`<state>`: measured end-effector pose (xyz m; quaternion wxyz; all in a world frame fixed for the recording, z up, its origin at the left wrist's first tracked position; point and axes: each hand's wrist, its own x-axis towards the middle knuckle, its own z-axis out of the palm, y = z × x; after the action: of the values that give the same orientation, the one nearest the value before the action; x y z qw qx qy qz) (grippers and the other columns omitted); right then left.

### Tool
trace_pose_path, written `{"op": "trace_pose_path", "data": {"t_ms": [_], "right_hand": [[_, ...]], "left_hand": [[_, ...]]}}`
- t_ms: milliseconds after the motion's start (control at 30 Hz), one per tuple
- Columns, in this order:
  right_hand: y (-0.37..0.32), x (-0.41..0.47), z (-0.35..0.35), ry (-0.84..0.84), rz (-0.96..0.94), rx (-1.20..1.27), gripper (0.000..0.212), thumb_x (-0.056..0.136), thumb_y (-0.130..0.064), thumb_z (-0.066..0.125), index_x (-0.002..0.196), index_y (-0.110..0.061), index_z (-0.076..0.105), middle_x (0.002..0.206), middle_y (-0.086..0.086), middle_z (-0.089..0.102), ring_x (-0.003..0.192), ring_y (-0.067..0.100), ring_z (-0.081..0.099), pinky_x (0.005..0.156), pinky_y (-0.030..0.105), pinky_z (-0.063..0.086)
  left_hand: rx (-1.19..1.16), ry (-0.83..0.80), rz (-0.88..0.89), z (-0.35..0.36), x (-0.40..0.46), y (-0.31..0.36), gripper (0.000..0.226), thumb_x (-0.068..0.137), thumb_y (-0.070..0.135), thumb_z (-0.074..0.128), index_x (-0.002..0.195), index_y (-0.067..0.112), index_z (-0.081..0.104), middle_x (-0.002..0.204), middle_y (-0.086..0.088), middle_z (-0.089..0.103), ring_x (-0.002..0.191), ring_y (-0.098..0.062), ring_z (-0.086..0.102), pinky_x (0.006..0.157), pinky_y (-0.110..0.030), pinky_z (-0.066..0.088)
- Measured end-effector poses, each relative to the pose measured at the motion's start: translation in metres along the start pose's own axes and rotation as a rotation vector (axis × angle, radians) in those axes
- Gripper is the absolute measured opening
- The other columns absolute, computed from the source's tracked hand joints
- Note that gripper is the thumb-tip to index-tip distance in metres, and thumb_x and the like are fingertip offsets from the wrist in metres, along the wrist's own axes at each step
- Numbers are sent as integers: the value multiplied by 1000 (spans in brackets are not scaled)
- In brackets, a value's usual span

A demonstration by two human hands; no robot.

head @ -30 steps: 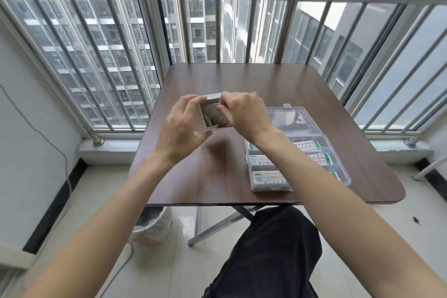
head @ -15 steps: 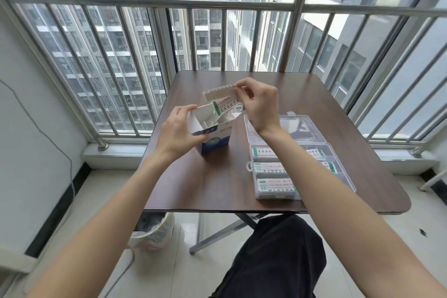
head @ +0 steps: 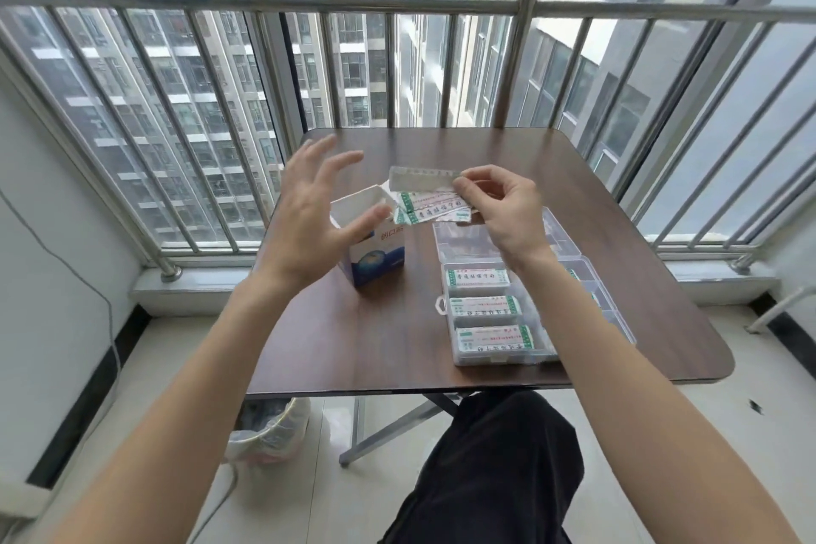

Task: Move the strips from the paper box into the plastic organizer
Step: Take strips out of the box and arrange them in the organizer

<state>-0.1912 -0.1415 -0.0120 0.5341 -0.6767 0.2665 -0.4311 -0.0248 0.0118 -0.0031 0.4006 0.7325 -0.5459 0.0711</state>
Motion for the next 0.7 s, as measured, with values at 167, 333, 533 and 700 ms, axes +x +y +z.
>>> {"op": "trace_pose_path", "data": {"t_ms": [167, 333, 533, 700], "right_hand": [[-13, -19, -36, -71, -82, -54, 4, 85, -9, 68, 87, -6, 68, 72, 8, 68, 63, 15, 65, 53, 22, 52], [-7, -31, -66, 12, -122, -167, 6, 87, -12, 67, 86, -7, 68, 69, 0, 64, 62, 7, 58, 57, 20, 48], [16, -36, -87, 106, -34, -283, 13, 90, -23, 64, 85, -12, 69, 72, 0, 65, 66, 9, 60, 61, 30, 55], [22, -34, -109, 228, 76, 12, 9, 91, -8, 60, 90, -14, 67, 75, 6, 69, 62, 16, 69, 59, 28, 58]], "left_hand": [[-510, -490, -251, 28, 23, 57, 66, 82, 37, 65, 137, 16, 37, 130, -5, 56, 108, -12, 59, 88, -23, 50], [-909, -657, -370, 67, 19, 71, 21, 88, 12, 58, 108, 16, 62, 94, 0, 72, 80, -16, 69, 66, -23, 57], [-832, -605, -352, 99, 16, 84, 26, 87, 4, 61, 112, 10, 62, 83, -3, 68, 64, -6, 63, 55, -16, 51], [-776, -572, -390, 114, 18, 80, 30, 84, 4, 65, 113, 13, 62, 67, 7, 68, 60, -5, 63, 54, -16, 51]]}}
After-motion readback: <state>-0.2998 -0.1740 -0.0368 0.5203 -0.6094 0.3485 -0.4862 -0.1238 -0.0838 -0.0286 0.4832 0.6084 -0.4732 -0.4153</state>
